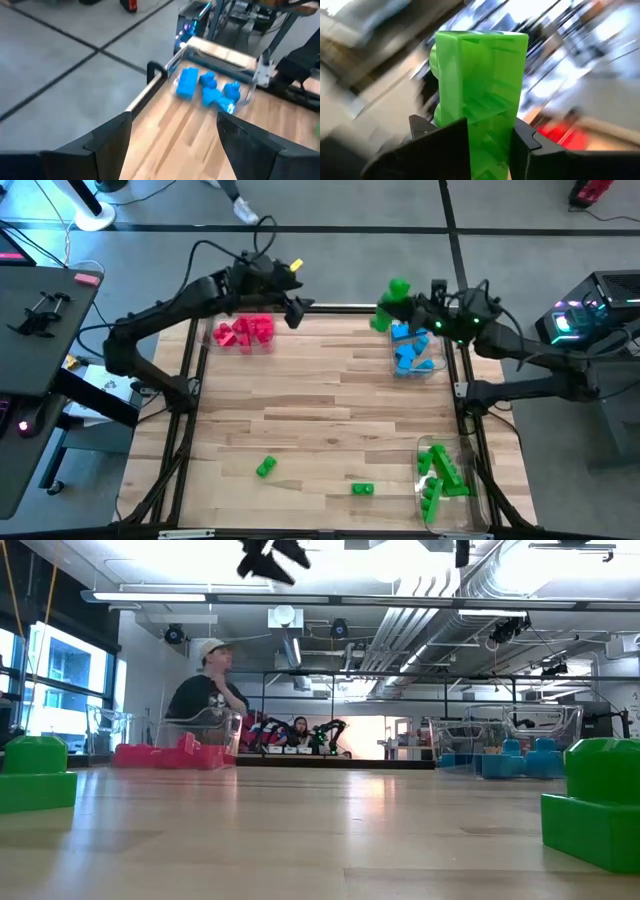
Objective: Sort blocks
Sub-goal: Put the green game piece into the bottom right transparent bin
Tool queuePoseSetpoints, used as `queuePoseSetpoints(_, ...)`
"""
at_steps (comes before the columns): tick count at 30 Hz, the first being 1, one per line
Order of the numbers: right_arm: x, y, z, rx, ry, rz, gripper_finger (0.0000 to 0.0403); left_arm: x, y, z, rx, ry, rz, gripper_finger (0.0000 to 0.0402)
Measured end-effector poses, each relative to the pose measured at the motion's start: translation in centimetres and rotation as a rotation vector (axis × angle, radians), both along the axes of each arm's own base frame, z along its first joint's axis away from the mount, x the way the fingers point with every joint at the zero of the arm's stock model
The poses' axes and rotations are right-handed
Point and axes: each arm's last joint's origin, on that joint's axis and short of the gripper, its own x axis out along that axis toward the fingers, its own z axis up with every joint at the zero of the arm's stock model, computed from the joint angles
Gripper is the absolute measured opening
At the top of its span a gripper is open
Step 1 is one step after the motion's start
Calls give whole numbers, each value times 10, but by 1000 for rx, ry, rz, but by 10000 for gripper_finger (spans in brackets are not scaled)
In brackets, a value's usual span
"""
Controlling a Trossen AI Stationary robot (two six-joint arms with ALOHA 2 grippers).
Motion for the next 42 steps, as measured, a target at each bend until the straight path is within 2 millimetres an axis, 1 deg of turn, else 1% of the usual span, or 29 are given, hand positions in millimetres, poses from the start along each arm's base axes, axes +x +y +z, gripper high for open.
queuePoseSetpoints(3, -5, 16, -3, -12, 69, 233, 29, -8, 6, -20, -58, -18, 18, 280)
queuePoseSetpoints(5, -6, 28, -8, 27, 123, 375, 29, -11, 8, -35, -109, -53, 22, 280)
queuePoseSetpoints(8, -6, 49, -22, 150, 253, 541, 27, -9, 11, -61, -197, -96, 16, 280)
queuePoseSetpoints(11, -10, 72, -38, 300, 425, 653, 26, -6, 11, -80, -278, -127, 10, 280)
queuePoseSetpoints(15, -16, 103, -50, 441, 582, 749, 26, -4, 11, -88, -297, -163, 14, 280)
queuePoseSetpoints(20, -29, 140, -61, 603, 755, 824, 26, -6, 18, -84, -268, -207, 21, 280)
queuePoseSetpoints(26, -46, 182, -83, 742, 1060, 810, 26, -10, 26, -84, -269, -208, 43, 280)
queuePoseSetpoints(31, -58, 220, -100, 806, 1262, 803, 26, -12, 30, -84, -285, -213, 30, 280)
queuePoseSetpoints(34, -65, 239, -110, 860, 1367, 761, 26, -14, 33, -84, -282, -219, 37, 280)
queuePoseSetpoints(36, -71, 248, -116, 891, 1424, 710, 26, -15, 35, -83, -277, -229, 41, 280)
queuePoseSetpoints(37, -75, 251, -120, 912, 1462, 655, 26, -15, 36, -82, -273, -237, 40, 280)
queuePoseSetpoints(39, -82, 254, -128, 941, 1532, 522, 28, -15, 37, -81, -272, -250, 36, 280)
queuePoseSetpoints(42, -87, 255, -134, 954, 1581, 399, 46, -15, 37, -80, -273, -261, 36, 280)
